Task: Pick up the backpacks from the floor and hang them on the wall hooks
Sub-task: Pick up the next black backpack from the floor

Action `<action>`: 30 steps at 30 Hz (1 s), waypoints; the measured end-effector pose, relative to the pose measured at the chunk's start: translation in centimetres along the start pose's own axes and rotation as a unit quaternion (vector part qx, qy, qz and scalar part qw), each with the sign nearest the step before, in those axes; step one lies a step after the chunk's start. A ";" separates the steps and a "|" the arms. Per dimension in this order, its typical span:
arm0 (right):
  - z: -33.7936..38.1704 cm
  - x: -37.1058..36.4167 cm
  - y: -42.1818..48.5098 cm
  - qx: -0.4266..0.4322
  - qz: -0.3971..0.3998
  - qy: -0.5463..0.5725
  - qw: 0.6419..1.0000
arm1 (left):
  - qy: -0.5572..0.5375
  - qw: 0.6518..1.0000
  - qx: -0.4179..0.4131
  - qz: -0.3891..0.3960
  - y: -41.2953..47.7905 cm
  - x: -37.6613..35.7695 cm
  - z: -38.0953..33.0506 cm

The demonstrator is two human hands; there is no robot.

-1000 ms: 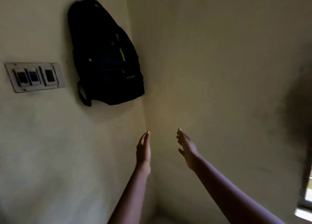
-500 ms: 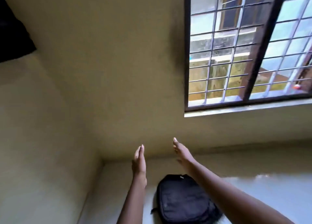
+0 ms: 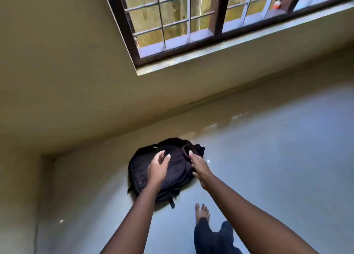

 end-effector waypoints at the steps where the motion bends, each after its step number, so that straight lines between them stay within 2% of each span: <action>1: -1.0 0.7 2.3 -0.016 -0.008 -0.003 1.000 | 0.037 0.999 -0.004 0.018 1.6 -2.5 0.9; 6: -9.5 1.4 15.0 -0.096 -0.049 0.012 0.994 | 0.076 0.995 0.022 0.063 9.7 -12.9 8.0; 13: -24.7 -1.8 33.5 -0.210 -0.095 0.072 0.970 | 0.146 0.982 0.060 0.099 20.6 -25.2 24.4; 16: -28.1 -3.7 40.0 -0.217 -0.114 0.113 0.963 | 0.124 0.984 0.081 0.102 23.9 -27.8 29.6; 19: -30.3 -6.1 43.8 -0.195 -0.108 0.130 0.966 | 0.059 0.982 0.146 0.100 25.9 -29.2 32.4; 23: -28.2 -6.0 42.9 -0.099 -0.098 -0.010 0.990 | 0.013 0.979 0.178 0.099 26.0 -28.4 30.8; 26: -23.2 -5.1 38.5 -0.023 -0.066 -0.049 0.996 | 0.002 0.968 0.207 0.139 23.4 -26.8 27.3; 28: -18.6 -5.1 34.4 0.027 -0.011 -0.034 0.999 | 0.001 0.963 0.221 0.152 21.7 -24.8 23.8; 30: -14.3 -6.1 30.0 0.060 0.080 -0.016 0.995 | 0.011 0.968 0.206 0.143 20.6 -22.3 20.5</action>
Point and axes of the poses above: each hand's wrist, its own y-axis towards the middle knuckle, its own x-axis out of the back of the hand, z = x × y, the point moved 7 cm from there along y, towards the middle knuckle, and after that the axes turned 9 degrees about -z, right-handed, at the moved point
